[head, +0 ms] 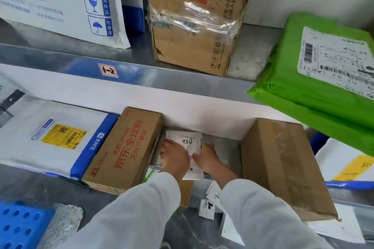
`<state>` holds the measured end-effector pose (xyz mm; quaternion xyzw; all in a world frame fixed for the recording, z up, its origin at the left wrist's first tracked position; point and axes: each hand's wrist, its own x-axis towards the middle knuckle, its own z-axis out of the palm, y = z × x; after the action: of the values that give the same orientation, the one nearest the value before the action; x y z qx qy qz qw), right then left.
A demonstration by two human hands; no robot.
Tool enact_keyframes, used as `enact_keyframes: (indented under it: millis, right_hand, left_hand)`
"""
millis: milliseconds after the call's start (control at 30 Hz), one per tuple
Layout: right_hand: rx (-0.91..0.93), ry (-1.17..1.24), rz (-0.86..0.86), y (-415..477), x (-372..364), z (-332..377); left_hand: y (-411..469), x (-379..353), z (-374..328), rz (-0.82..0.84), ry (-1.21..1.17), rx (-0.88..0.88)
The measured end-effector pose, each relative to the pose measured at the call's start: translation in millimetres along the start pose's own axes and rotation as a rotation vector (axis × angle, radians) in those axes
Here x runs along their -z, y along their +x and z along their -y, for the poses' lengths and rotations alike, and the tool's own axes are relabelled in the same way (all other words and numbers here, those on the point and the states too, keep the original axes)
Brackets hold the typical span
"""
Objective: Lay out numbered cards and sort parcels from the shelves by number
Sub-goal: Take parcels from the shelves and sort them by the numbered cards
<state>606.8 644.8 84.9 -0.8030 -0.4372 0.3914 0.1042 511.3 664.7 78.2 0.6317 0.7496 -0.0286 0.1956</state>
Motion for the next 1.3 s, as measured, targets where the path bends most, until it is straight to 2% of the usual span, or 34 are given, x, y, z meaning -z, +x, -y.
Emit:
enact_keyframes:
  millis: [167,300,400,467,567,700,833,967,1100,1300]
  right_hand:
    - [-0.090,0.160,-0.028,-3,5,-14]
    - [-0.162,0.330,-0.053,-14,18,-16]
    - [-0.100,0.401,-0.102,-30,27,-13]
    - [-0.038,0.488,-0.126,-43,34,-8]
    - [0.077,0.564,-0.136,-69,51,-6]
    - [0.224,0.539,-0.140,-102,62,-15]
    - [0.343,0.541,-0.136,-136,58,-24]
    - [0.382,0.665,-0.108,-167,48,-37]
    - [0.369,0.763,-0.127,-191,36,-44]
    - [0.464,0.743,-0.164,-233,22,-26]
  left_hand:
    - [-14,-4,-5,0.084,-0.106,0.062]
    - [-21,-1,4,0.061,-0.302,-0.003]
    - [-36,11,5,-0.059,-0.553,-0.057]
    - [-51,26,5,-0.167,-0.725,-0.030]
    - [-75,55,11,-0.182,-0.893,-0.023]
    - [-110,80,31,-0.229,-1.033,-0.019]
    - [-149,89,53,-0.302,-1.126,0.028]
    - [-185,93,69,-0.399,-1.183,0.028]
    - [-213,89,86,-0.349,-1.304,-0.014]
    - [-248,90,131,-0.339,-1.325,0.011]
